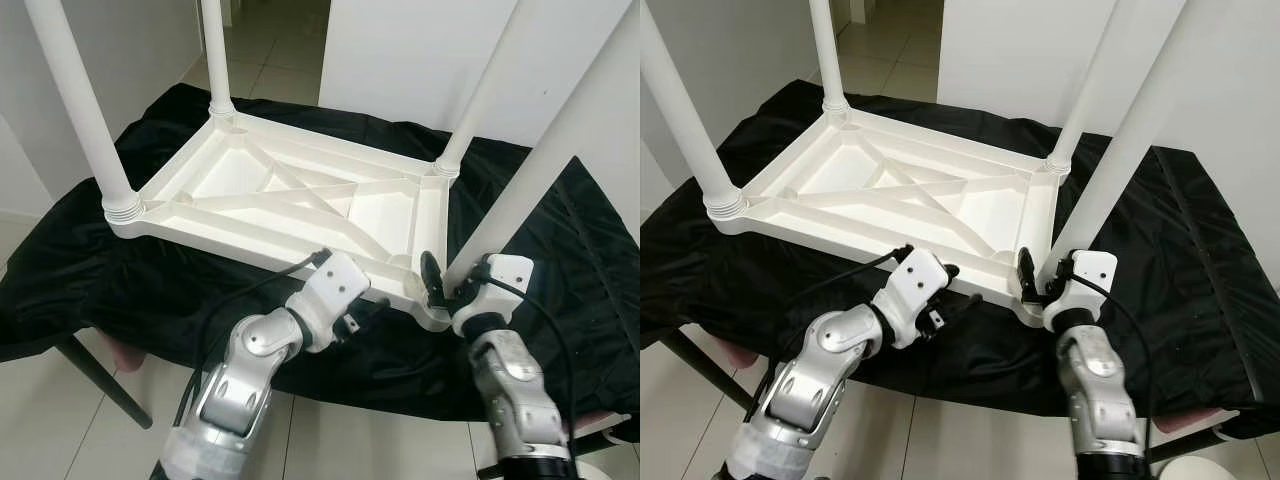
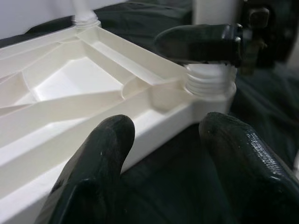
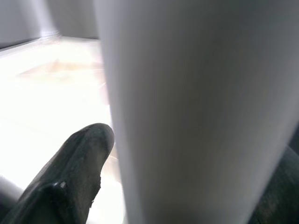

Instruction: Building children table

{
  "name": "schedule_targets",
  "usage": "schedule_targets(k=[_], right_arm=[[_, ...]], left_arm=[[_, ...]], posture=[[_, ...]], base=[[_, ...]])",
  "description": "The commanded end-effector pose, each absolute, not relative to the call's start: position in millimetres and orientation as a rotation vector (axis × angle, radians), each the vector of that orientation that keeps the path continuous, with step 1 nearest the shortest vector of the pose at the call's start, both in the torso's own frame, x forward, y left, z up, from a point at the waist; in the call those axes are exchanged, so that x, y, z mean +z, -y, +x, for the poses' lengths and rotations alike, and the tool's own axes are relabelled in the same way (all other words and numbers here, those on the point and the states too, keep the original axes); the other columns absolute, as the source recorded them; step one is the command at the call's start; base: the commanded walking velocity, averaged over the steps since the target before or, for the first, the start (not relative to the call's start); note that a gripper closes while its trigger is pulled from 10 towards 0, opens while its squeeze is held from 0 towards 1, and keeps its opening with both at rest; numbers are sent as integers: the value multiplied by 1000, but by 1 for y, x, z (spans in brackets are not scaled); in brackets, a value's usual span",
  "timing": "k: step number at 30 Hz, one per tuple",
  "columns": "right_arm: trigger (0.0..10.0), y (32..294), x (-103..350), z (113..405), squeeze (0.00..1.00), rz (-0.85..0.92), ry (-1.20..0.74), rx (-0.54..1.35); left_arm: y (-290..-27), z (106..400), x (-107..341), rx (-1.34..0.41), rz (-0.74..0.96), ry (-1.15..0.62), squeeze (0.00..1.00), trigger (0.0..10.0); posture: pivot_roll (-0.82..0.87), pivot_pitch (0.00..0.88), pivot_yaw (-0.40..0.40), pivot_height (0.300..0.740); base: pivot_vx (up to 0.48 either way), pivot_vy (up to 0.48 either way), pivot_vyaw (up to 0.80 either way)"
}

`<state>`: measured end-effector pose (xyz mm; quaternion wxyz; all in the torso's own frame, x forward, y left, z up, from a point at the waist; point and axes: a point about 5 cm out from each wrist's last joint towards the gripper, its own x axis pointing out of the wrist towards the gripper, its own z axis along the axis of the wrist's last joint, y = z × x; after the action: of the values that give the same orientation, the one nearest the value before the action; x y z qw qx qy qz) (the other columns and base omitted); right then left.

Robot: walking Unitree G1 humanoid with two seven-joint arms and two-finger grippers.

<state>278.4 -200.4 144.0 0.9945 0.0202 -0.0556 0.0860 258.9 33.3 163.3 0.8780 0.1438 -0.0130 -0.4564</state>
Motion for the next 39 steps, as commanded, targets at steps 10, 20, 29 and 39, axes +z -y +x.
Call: schedule_targets(k=[10, 20, 29, 39], right_arm=[[10000, 209, 148, 291, 0, -34, 81, 456], [0, 214, 137, 301, 0, -104, -9, 617], [10000, 214, 133, 298, 0, -69, -18, 586], [10000, 188, 116, 301, 0, 103, -68, 163]], left_arm=[[-30, 254, 163, -1040, 198, -7, 0, 10000], [-29, 267, 169, -1019, 224, 24, 0, 10000], [-29, 267, 168, -1019, 230, 24, 0, 10000], [-31, 272, 166, -966, 235, 18, 0, 10000]], posture=[[-33, 9, -71, 740], [-44, 0, -73, 740], [-36, 0, -77, 740], [-9, 0, -87, 740]], base=[[0, 0, 0], [0, 0, 0], [0, 0, 0], [0, 0, 0]])
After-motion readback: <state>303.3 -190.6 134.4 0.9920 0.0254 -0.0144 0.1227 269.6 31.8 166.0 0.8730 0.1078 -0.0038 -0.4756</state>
